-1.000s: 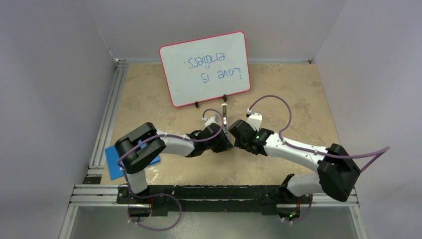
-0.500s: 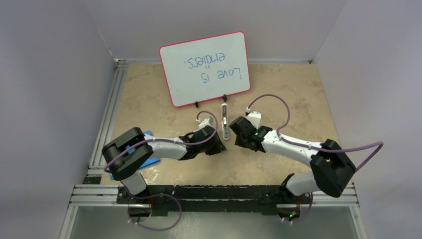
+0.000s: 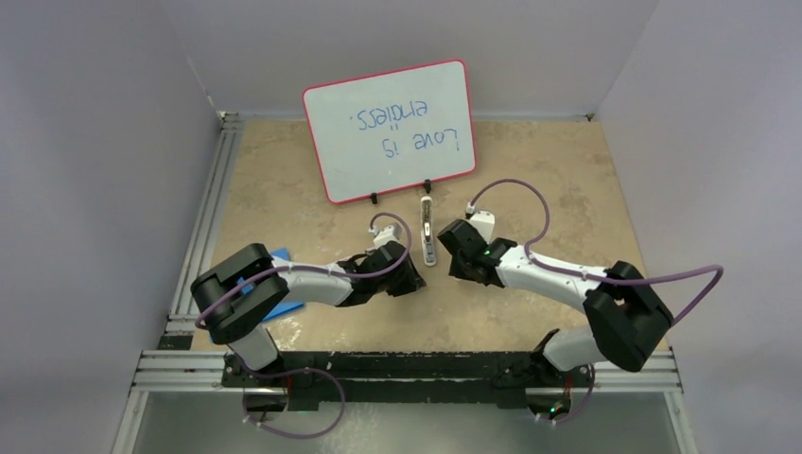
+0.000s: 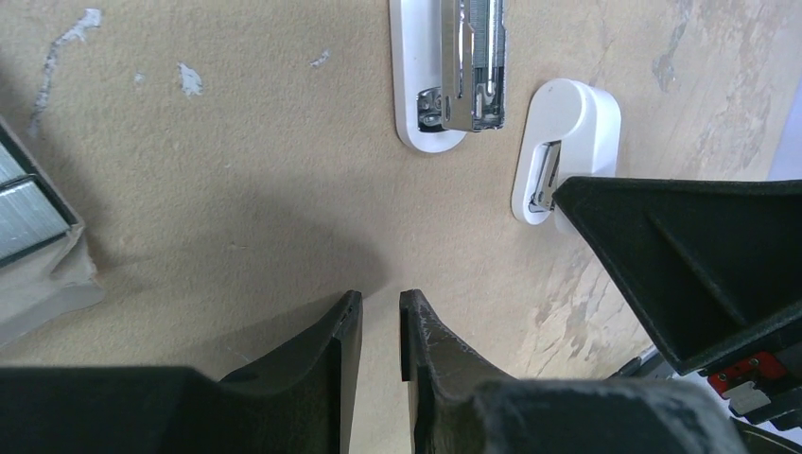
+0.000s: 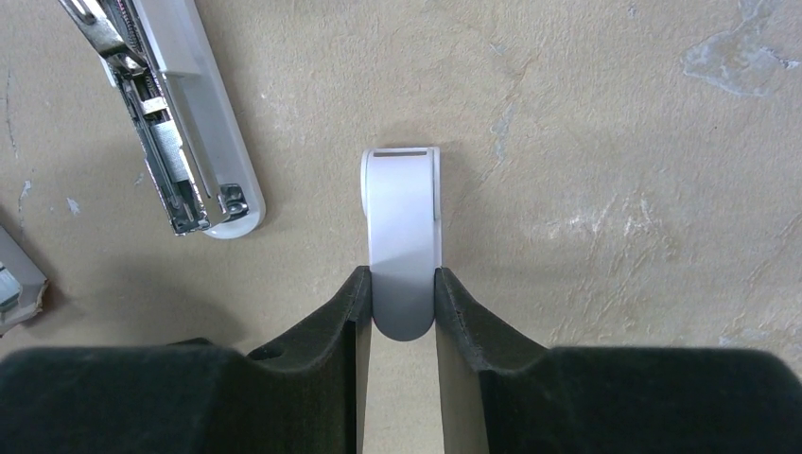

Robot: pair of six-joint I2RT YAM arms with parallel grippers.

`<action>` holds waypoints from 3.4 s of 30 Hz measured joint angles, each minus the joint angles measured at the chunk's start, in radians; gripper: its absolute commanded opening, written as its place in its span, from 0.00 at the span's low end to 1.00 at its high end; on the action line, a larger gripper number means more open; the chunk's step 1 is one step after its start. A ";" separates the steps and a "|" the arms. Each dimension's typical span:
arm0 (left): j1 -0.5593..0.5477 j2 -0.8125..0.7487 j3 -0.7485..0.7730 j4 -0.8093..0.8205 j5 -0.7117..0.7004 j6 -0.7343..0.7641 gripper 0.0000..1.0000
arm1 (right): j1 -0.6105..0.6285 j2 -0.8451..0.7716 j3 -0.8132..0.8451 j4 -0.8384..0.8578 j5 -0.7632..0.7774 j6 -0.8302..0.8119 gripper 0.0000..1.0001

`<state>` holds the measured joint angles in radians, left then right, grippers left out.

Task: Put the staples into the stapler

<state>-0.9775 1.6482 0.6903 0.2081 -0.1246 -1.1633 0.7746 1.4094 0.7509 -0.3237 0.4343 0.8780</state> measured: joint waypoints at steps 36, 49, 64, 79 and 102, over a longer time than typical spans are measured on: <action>0.128 -0.237 -0.048 -0.099 -0.019 0.058 0.62 | -0.005 0.008 0.261 0.002 0.047 -0.211 0.76; 0.186 -0.272 -0.049 -0.117 0.090 0.090 0.69 | -0.036 0.215 0.530 0.135 0.025 -0.403 0.80; 0.201 -0.250 -0.055 -0.120 0.160 0.086 0.68 | -0.085 0.353 0.574 0.097 0.008 -0.416 0.54; 0.212 -0.148 -0.041 -0.102 0.234 0.106 0.52 | -0.091 0.353 0.572 0.098 -0.029 -0.415 0.37; 0.219 0.162 0.176 -0.004 0.268 0.129 0.17 | -0.095 0.264 0.467 0.146 -0.063 -0.388 0.29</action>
<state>-0.7589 1.8103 0.8661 0.2039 0.1432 -1.0348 0.6796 1.6737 1.2179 -0.1776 0.3714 0.4900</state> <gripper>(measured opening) 0.210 0.349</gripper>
